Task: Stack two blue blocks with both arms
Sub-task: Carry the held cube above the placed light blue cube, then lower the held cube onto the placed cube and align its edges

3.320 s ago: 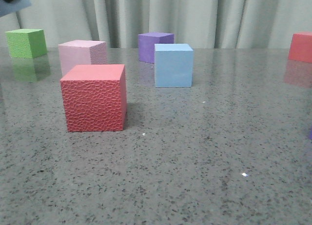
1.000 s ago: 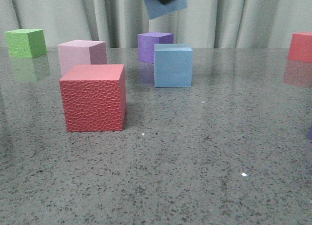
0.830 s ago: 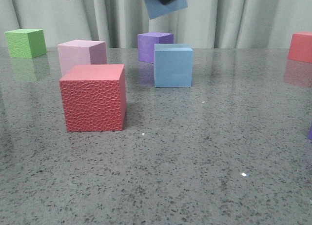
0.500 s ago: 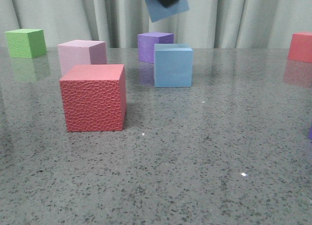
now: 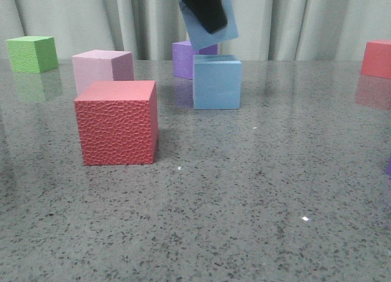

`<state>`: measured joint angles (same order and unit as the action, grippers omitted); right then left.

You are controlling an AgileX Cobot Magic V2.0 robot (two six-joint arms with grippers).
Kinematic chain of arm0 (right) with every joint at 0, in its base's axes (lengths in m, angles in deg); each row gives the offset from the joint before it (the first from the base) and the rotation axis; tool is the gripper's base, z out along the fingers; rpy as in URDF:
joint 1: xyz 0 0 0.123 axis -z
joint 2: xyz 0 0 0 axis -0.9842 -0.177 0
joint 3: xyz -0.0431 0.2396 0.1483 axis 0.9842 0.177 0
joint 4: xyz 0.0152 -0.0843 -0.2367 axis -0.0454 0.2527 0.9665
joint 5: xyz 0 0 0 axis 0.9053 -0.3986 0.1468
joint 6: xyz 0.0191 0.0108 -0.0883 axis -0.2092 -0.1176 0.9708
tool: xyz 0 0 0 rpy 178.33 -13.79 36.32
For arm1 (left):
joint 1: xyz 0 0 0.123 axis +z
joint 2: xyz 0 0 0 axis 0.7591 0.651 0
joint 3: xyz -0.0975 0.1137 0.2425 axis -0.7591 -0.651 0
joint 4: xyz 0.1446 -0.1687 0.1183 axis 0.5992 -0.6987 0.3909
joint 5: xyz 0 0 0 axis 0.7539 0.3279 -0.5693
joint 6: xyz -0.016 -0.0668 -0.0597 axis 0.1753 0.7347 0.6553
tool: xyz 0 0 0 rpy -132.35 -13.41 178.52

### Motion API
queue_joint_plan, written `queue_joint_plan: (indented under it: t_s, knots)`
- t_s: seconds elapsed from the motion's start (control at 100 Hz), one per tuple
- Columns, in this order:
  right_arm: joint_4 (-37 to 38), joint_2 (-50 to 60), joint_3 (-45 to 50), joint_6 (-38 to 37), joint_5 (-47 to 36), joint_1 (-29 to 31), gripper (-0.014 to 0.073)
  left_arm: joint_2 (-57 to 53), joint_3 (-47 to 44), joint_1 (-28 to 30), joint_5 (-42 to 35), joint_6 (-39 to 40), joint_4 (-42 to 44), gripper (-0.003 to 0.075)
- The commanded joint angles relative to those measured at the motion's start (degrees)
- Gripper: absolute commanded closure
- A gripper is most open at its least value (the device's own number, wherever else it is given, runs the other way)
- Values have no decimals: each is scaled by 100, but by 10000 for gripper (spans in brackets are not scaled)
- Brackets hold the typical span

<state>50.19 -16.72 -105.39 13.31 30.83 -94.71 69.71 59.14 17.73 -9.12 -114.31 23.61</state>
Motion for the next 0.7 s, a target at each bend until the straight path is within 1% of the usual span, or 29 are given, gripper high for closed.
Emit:
queue_joint_plan:
  t_s: [0.0,0.69]
  knots:
    - [114,13,-139,45,-379,43,-50,-317,181,-40,-157,-32,-210,447]
    - [119,13,-139,45,-469,43,-50,-285,181,-40,-70,-59,-303,447]
